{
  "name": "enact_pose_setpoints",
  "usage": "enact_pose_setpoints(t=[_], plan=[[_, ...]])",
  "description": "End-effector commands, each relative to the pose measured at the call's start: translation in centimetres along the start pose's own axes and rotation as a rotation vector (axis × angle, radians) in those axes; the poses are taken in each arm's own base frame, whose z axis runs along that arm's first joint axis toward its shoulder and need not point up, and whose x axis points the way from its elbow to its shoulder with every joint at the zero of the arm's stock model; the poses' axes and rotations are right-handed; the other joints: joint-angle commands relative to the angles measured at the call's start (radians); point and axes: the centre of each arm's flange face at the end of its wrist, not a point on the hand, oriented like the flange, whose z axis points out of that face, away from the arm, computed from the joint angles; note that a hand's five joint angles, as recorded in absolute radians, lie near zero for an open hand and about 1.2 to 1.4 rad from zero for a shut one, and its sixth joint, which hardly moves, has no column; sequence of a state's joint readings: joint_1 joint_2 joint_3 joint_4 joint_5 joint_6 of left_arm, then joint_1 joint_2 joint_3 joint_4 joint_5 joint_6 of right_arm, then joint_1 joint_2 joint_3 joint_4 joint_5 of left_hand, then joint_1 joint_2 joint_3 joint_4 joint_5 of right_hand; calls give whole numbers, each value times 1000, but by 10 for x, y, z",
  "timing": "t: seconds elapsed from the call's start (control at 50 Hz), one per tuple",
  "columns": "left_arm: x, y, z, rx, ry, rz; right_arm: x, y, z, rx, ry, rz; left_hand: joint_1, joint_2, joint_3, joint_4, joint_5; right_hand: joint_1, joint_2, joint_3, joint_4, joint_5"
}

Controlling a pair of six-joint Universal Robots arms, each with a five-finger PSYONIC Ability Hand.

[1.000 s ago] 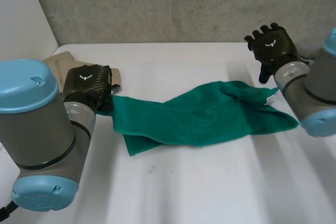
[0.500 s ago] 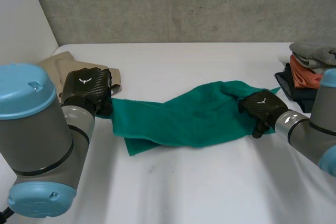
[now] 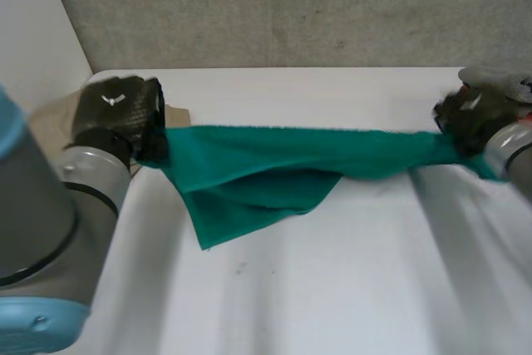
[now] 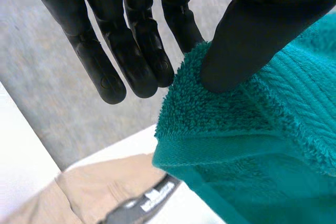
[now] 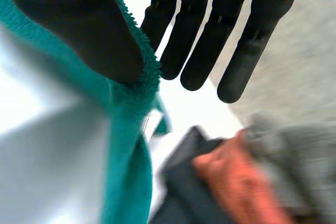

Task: Fold the laundry.

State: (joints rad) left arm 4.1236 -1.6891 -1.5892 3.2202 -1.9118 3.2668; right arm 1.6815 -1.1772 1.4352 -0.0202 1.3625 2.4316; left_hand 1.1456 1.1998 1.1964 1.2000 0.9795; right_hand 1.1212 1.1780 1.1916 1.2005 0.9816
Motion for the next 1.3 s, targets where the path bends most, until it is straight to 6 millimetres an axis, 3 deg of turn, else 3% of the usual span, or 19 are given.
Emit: enact_pose_setpoints(t=[0.02,0.1,0.22,0.3,0.36,0.44,0.48,0.5,0.54,0.6,0.66,0.7,0.76,0.86,0.96,1.1,1.12,1.2,1.3], plan=[[-11,-42,-30,32,55,-3,68,-81,-85,71,90,-104,251,196,200,196,242,275,218,205,196,240],[-13,-54,-45,15,110,19,75,-88,-105,44,90,-201,251,196,200,196,242,275,218,205,196,240],[-11,-44,-47,-37,151,110,46,-70,-106,-45,-32,-296,251,196,200,196,242,275,218,205,196,240],[1,-11,-25,-136,172,203,13,-43,-85,-146,-160,-319,251,196,200,196,242,275,218,205,196,240],[9,16,4,-185,169,255,-6,-21,-63,-235,-217,-318,251,196,200,196,242,275,218,205,196,240],[11,38,56,-160,111,296,-4,-17,-30,-236,-131,-316,251,196,200,196,242,275,218,205,196,240],[13,31,80,-88,85,318,-1,-21,-16,-193,-71,-305,251,196,200,196,242,275,218,205,196,240],[15,17,99,0,59,328,7,-30,1,-124,17,-285,251,196,200,196,242,275,218,205,196,240],[15,-3,114,100,25,321,19,-46,16,-26,124,-258,251,196,200,196,242,275,218,205,196,240],[10,-56,135,352,-68,286,63,-97,34,292,406,-152,251,196,200,196,242,275,218,205,196,240],[1,-100,142,562,-155,227,84,-125,29,472,535,-98,251,196,200,196,242,275,218,205,196,240],[-2,-108,142,612,-174,215,95,-142,17,568,600,-84,251,196,200,196,242,275,218,205,196,240],[0,-111,135,622,-167,205,87,-141,9,554,553,-83,251,196,200,196,242,275,218,205,196,240],[-3,-84,110,487,-106,195,48,-105,5,393,336,-81,251,196,200,196,242,275,218,205,196,240],[0,-27,93,304,-49,222,18,-69,-7,226,167,-67,251,196,200,196,242,275,218,205,196,240],[-1,38,82,96,-9,267,-25,-24,-22,30,-27,-22,251,196,200,196,242,275,218,205,196,240],[2,59,81,39,9,285,-31,-18,-22,14,-48,-20,251,196,200,196,242,275,218,205,196,240],[6,101,84,-86,38,328,-63,19,-16,-95,-153,-11,251,196,200,196,242,275,218,205,196,240],[11,128,73,-220,95,399,-78,37,-16,-152,-199,13,155,101,104,101,146,275,218,205,196,240]])
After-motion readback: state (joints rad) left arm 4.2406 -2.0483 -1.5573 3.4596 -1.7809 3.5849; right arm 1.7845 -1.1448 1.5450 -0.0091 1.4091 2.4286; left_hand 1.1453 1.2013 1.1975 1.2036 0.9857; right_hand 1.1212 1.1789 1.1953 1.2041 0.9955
